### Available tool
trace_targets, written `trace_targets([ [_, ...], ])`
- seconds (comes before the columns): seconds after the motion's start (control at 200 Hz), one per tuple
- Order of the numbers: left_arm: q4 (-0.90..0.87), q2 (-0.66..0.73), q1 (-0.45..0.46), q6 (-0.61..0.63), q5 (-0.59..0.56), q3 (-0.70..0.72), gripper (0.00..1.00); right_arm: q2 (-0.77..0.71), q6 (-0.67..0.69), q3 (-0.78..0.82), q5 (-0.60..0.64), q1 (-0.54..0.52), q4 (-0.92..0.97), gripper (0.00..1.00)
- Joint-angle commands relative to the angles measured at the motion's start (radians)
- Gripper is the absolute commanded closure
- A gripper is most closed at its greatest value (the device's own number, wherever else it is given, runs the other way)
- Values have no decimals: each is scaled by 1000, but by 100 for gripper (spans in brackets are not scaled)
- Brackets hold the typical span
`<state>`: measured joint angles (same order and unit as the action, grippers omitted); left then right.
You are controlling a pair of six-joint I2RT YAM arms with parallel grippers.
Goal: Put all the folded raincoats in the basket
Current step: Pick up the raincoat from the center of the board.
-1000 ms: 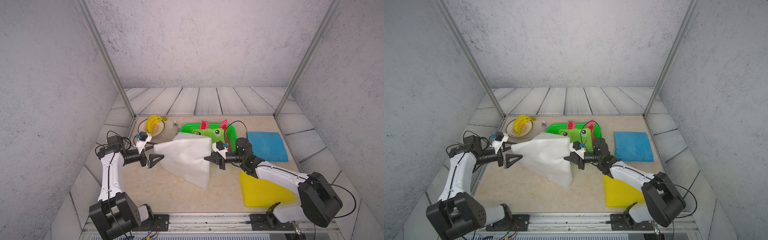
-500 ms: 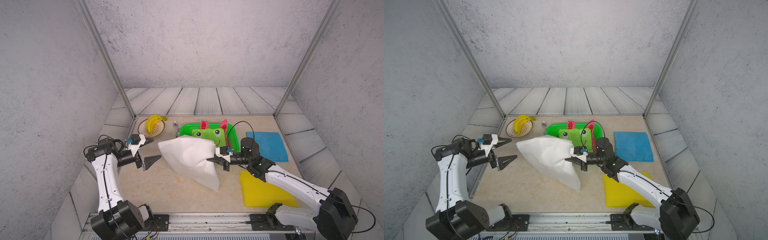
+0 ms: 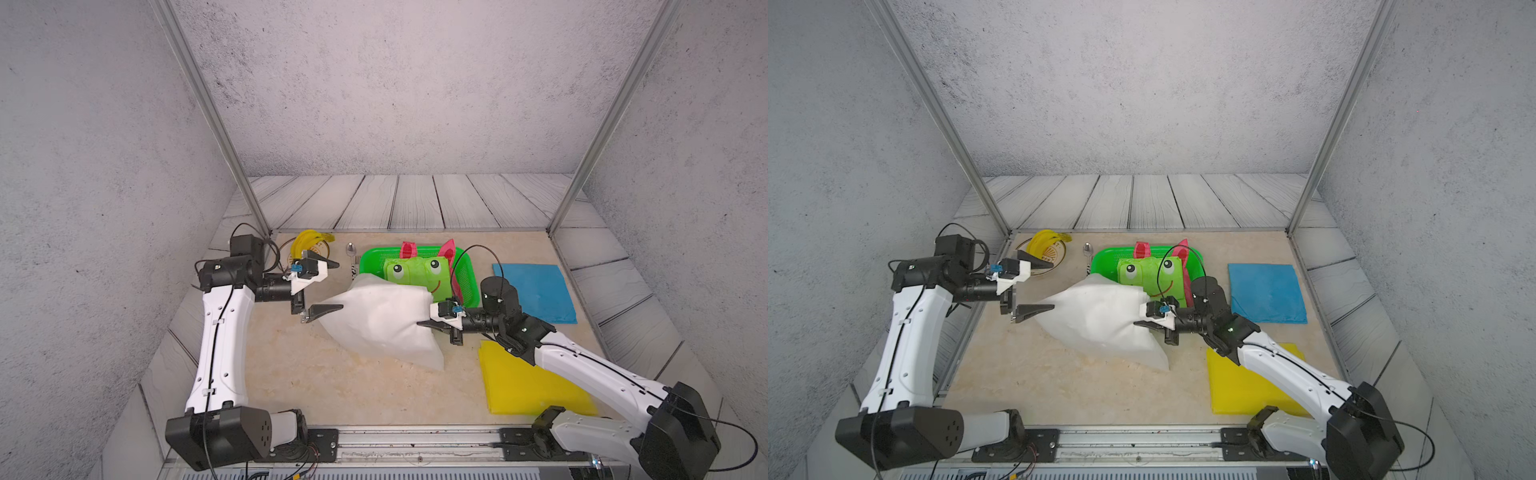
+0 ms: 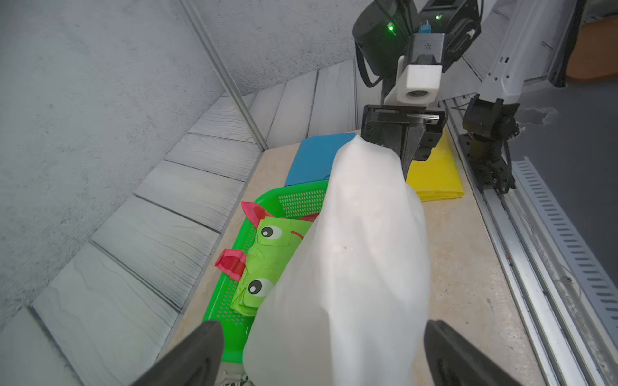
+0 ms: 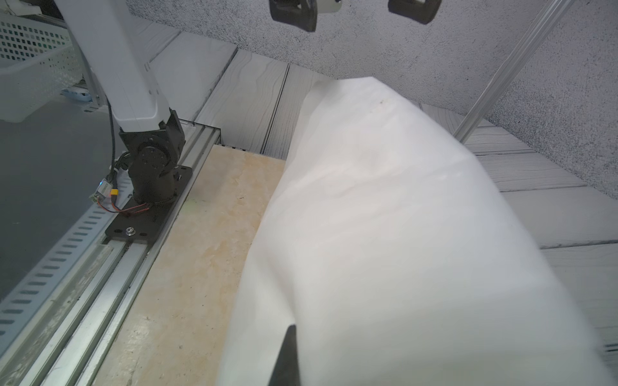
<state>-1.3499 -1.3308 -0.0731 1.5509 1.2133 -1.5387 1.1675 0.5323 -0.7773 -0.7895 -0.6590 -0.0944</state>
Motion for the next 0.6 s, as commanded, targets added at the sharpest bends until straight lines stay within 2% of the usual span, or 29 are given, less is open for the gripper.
trace_targets([
  [0.0,-6,-50,99,-48,-120,-62,1,-21,20,3,23,-10,-5,100],
  [0.22,22,-130,314,-81,-327,-64,0,-28,47,1,47,-11,4,100],
  [0.41,43,-202,389,-161,-345,-100,0,-32,71,0,63,-17,18,100],
  [0.595,-19,-248,430,-165,-354,-137,1,-37,93,3,79,-20,32,100],
])
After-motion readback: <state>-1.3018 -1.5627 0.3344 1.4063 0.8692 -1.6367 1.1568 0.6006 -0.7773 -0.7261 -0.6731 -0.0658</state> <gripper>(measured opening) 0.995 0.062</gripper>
